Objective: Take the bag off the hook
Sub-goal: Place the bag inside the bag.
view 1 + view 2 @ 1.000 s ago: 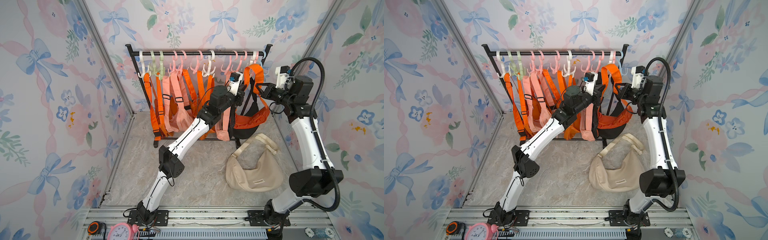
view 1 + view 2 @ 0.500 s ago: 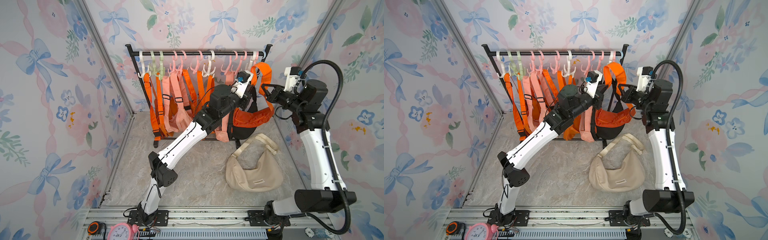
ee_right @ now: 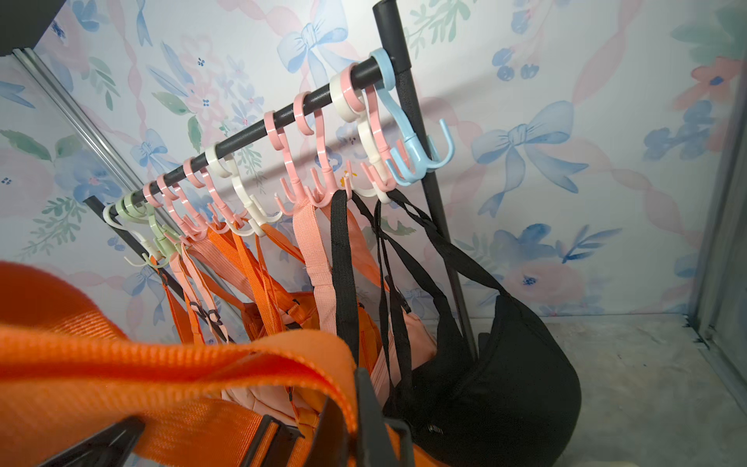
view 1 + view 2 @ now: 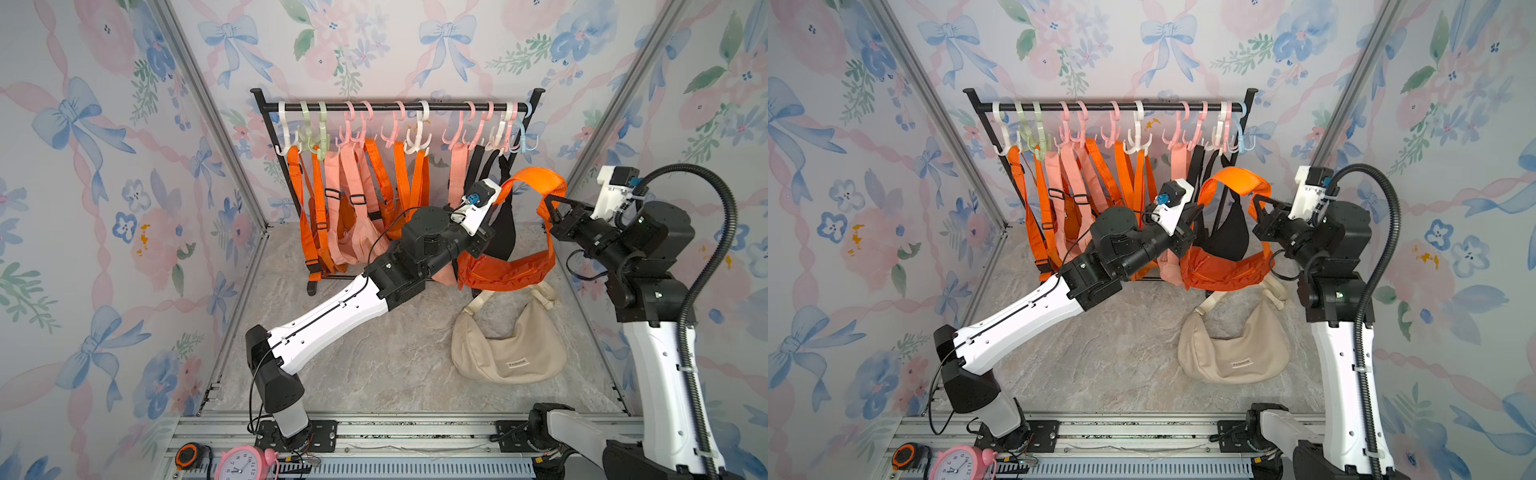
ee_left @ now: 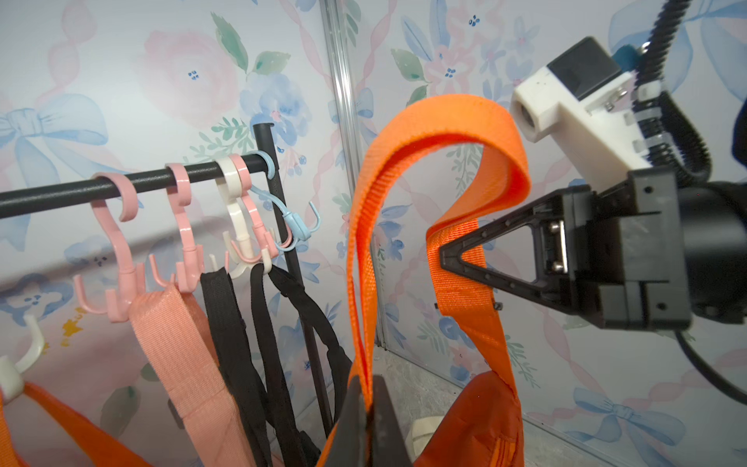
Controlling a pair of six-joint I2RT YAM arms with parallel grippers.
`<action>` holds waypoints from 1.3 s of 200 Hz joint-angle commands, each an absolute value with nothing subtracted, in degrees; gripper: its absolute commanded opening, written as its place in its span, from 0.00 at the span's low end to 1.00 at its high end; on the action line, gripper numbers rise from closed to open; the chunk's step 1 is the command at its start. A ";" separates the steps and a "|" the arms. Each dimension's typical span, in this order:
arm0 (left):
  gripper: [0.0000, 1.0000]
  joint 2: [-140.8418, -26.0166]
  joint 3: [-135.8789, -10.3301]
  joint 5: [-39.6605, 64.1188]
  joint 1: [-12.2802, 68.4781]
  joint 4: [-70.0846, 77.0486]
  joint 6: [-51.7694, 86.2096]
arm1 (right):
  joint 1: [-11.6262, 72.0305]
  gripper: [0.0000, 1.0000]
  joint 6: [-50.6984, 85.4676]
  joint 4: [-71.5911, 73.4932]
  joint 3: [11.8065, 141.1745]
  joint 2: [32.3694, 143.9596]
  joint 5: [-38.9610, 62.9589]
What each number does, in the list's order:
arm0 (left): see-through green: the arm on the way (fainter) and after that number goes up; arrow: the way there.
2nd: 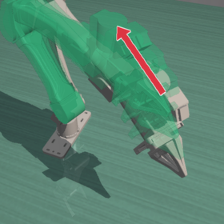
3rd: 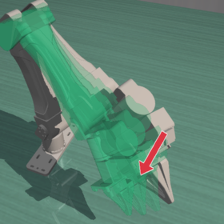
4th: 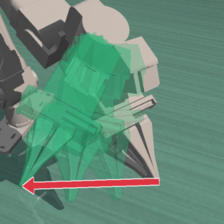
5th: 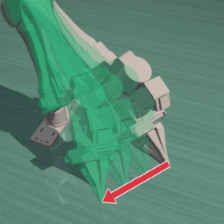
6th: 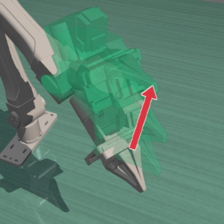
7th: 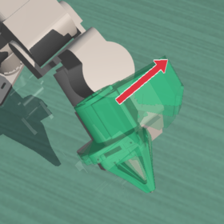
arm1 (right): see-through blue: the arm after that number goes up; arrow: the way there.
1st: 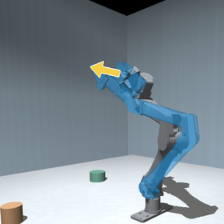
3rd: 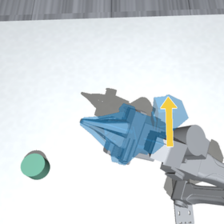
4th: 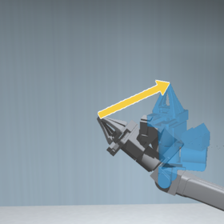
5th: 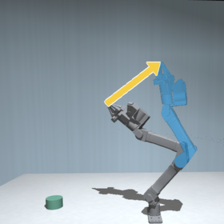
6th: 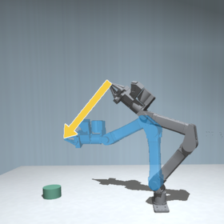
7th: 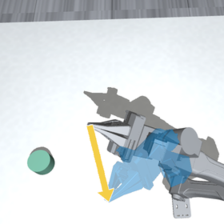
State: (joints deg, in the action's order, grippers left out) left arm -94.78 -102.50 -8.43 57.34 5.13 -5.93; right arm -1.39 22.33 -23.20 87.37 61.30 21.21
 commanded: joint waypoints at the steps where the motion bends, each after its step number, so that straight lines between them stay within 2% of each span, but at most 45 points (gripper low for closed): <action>1: 0.00 -89.21 -97.59 -10.94 58.63 12.08 -6.55 | -1.15 0.00 22.02 -27.19 85.45 56.29 16.76; 62: 0.00 -81.07 -86.66 -17.84 67.87 12.81 -10.14 | -1.30 0.00 20.27 -36.18 82.51 43.29 12.28; 129: 0.00 -75.97 -81.27 -23.55 79.97 12.76 -13.52 | -0.97 0.00 20.37 -43.34 82.55 30.49 1.54; 195: 0.00 -73.10 -76.23 -18.66 80.90 12.80 -0.75 | 1.92 0.00 17.85 -48.76 86.52 25.71 -8.72; 224: 0.00 -75.78 -75.20 -20.83 80.33 12.89 -0.16 | 4.11 0.00 18.04 -47.85 79.67 25.40 -11.72; 260: 0.00 -82.57 -73.37 -16.70 75.93 14.67 6.87 | 6.06 0.00 17.25 -41.89 67.46 25.86 -18.46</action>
